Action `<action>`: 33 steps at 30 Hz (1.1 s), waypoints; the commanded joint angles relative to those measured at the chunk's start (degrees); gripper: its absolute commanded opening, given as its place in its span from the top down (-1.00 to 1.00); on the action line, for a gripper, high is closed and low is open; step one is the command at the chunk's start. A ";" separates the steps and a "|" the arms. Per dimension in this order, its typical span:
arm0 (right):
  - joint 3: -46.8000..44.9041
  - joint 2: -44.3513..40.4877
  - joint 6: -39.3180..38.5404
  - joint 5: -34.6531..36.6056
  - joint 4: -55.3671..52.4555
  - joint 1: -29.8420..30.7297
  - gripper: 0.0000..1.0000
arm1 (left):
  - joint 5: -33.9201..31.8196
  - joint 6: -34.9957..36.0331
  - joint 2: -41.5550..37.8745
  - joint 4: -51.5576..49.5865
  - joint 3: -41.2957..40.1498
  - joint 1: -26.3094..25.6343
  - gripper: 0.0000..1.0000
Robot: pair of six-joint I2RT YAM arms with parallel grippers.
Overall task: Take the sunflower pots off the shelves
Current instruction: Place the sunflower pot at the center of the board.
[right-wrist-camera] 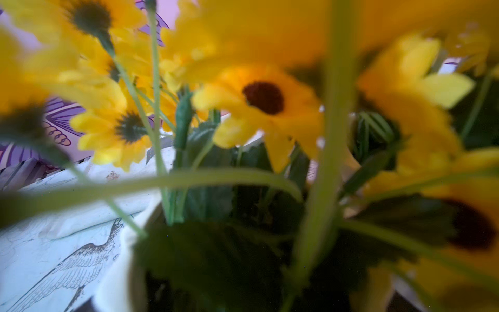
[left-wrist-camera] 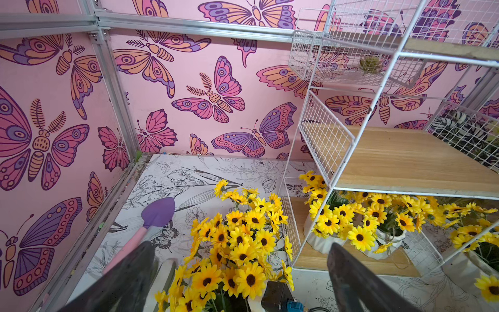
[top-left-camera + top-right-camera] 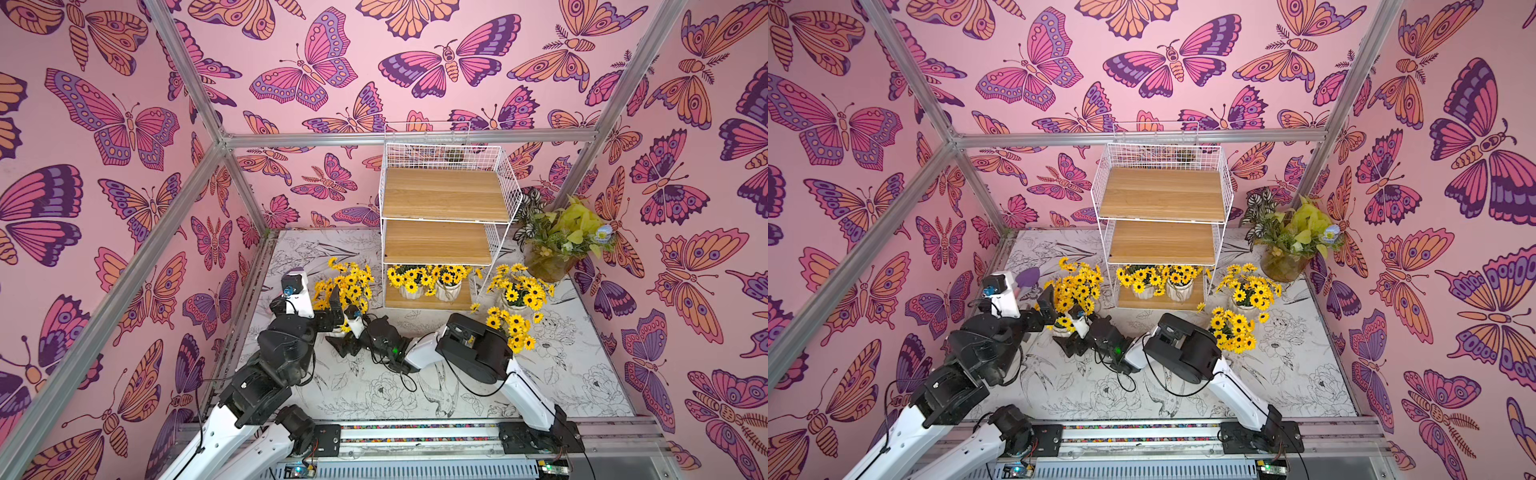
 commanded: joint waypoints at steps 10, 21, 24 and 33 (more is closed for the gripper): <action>-2.22 1.85 0.20 4.18 -11.57 1.03 -0.98 | -0.50 0.68 0.50 1.77 -3.93 0.38 -0.99; -1.85 -3.49 -1.71 6.76 -30.19 2.31 -0.98 | 0.78 0.78 -0.98 1.93 -4.24 0.36 -1.00; -1.34 -4.24 -2.25 8.67 -35.13 3.11 -0.98 | 0.86 0.10 -1.01 1.89 -4.64 0.39 -1.00; -2.51 -7.95 -1.70 12.18 -45.59 4.07 -0.98 | 0.93 -1.93 0.49 3.66 -6.04 0.31 -1.00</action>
